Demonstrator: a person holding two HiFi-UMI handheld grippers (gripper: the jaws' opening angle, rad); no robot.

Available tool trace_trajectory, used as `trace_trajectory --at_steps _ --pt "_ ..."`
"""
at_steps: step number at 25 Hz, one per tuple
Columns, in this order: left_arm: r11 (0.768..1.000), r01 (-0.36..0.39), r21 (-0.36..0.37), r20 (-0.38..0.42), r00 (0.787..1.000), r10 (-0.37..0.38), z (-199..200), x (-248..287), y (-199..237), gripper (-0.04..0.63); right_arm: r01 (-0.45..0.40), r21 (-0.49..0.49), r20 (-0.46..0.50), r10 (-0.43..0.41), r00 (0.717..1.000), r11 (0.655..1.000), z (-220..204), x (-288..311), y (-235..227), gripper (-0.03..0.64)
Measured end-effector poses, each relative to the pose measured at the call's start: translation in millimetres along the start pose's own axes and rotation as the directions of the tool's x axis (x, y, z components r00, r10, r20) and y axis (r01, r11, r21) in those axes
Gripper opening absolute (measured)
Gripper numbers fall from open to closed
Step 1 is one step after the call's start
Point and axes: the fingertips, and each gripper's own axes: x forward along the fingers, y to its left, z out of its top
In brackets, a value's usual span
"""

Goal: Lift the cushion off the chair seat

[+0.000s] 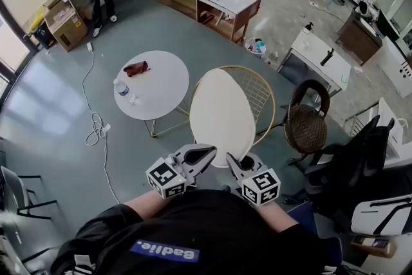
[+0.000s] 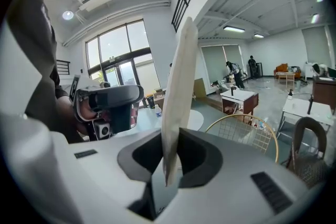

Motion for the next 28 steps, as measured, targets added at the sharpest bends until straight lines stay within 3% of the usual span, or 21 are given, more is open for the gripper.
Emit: trace_trajectory --at_steps 10,28 --pt "1.000 0.015 0.004 -0.008 1.000 -0.015 -4 -1 -4 0.014 -0.019 -0.045 -0.016 0.018 1.000 0.999 -4 4 13 0.069" --pt "1.000 0.023 0.009 -0.007 1.000 -0.023 -5 0 -7 0.014 -0.013 -0.040 -0.017 0.012 1.000 0.999 -8 2 13 0.069"
